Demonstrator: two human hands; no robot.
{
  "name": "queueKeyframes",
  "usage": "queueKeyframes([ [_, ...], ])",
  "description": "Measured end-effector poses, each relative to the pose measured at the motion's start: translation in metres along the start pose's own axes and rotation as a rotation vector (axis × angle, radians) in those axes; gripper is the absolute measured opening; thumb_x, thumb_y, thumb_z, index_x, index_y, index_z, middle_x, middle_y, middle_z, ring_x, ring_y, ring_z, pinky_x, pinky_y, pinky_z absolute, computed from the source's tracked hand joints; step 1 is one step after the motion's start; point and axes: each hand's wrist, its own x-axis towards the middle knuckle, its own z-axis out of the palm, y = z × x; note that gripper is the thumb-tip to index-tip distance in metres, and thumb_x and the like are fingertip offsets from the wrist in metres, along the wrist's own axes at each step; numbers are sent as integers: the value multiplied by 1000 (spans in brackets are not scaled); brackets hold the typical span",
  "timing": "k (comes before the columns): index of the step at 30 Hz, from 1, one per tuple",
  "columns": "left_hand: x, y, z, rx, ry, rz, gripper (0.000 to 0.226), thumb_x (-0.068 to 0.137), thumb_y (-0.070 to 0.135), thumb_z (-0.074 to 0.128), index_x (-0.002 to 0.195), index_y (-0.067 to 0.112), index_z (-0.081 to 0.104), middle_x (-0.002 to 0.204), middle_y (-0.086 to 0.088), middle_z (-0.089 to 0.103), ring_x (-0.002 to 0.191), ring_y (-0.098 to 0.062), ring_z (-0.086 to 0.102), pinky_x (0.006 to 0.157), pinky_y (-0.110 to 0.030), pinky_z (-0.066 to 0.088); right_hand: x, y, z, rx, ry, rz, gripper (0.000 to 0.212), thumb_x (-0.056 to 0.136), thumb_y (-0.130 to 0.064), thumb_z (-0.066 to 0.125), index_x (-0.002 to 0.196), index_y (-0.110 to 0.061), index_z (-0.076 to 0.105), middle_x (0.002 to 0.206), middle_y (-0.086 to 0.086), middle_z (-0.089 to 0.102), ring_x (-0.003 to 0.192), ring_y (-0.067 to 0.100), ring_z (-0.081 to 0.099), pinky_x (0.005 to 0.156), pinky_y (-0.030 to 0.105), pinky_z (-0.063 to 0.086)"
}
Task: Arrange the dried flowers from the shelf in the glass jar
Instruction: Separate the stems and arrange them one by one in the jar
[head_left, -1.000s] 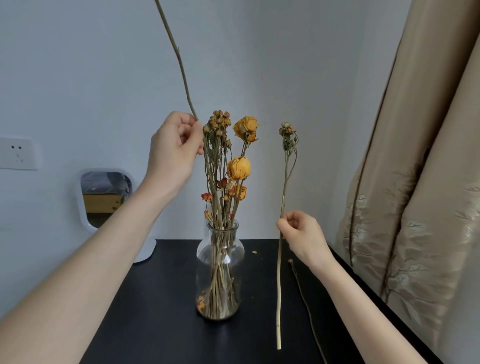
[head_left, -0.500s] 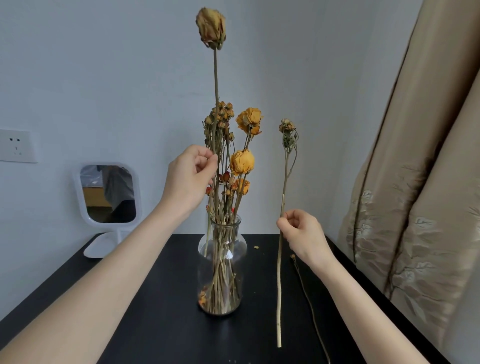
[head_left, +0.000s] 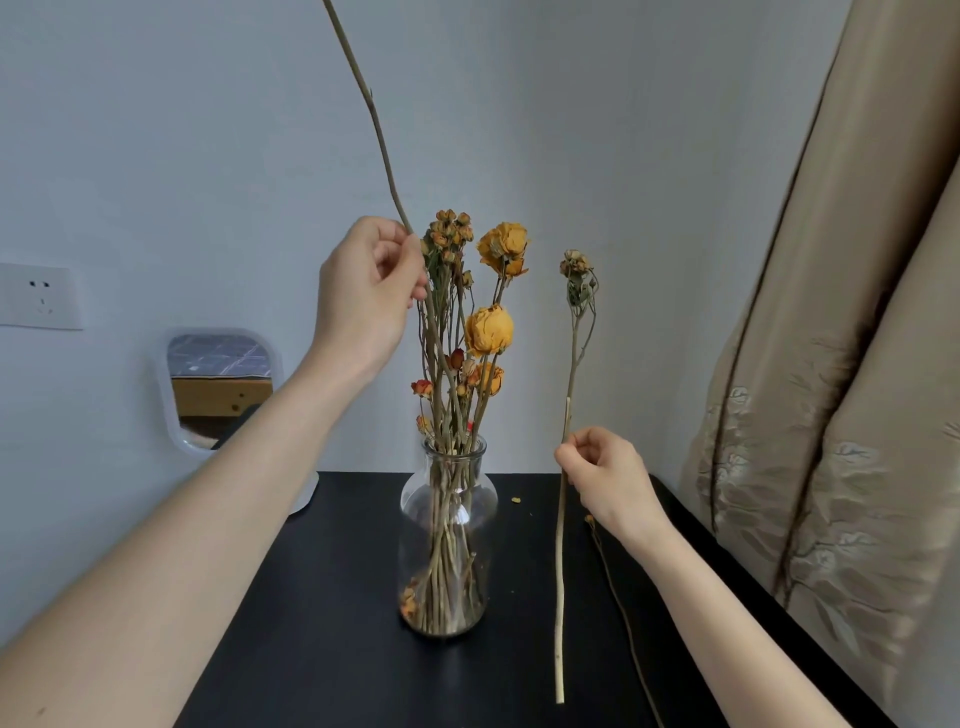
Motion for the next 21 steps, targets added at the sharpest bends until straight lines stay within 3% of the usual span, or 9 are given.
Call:
queueKeyframes([
  [6,1,-4,3,57,-50,-4,5,95,14,46,92,13,51,66,7,56,56,1,54,60,-13,45,1,0,1,1,3,-6,12,90,-18,54,87,-7,58,76,11,58,65,15,53,58,17,44],
  [15,-20,-29,5,160,-104,-108,5,91,18,55,88,15,57,61,7,55,57,-3,52,59,-10,42,2,5,4,-1,-4,-2,10,90,-20,54,83,-12,56,73,7,57,61,12,52,55,15,43],
  [18,-26,-35,5,252,-196,-169,9,86,19,61,78,18,61,53,5,53,49,-1,52,55,-4,37,3,7,6,0,-7,0,11,90,-20,54,83,-12,57,71,6,56,60,12,52,55,15,43],
  [21,-31,-37,8,339,-333,-265,13,83,23,64,71,23,60,61,-1,59,58,-7,55,54,-15,38,3,8,9,3,-11,8,10,90,-20,55,82,-14,56,70,4,55,60,11,52,53,15,42],
])
